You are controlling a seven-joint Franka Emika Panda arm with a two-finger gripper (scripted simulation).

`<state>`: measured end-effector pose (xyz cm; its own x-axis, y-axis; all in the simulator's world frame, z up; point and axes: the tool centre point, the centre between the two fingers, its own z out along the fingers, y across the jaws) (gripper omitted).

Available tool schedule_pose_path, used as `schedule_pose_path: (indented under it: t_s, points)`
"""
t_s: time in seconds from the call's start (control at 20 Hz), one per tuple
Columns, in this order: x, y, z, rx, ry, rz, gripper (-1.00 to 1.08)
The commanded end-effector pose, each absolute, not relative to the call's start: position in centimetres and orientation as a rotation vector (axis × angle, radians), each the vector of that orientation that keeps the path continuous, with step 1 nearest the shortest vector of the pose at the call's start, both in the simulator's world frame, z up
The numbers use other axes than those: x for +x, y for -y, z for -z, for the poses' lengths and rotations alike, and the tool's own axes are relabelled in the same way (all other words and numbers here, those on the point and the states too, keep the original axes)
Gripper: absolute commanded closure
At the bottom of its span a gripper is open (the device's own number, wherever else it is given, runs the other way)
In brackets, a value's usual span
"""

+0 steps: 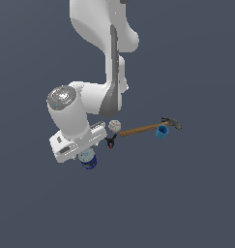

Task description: Pick up a designated object from a clutter of objects.

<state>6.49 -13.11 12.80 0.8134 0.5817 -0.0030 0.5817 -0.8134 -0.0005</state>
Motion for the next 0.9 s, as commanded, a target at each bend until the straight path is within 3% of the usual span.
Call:
schedule_pose_path:
  t_s: [0.0,0.85]
  points:
    - [6.6,13.3,-12.5,2.986,-0.976,0.001,-0.92]
    - [6.5,13.4,-7.6,2.986,-0.978,0.000,-0.92]
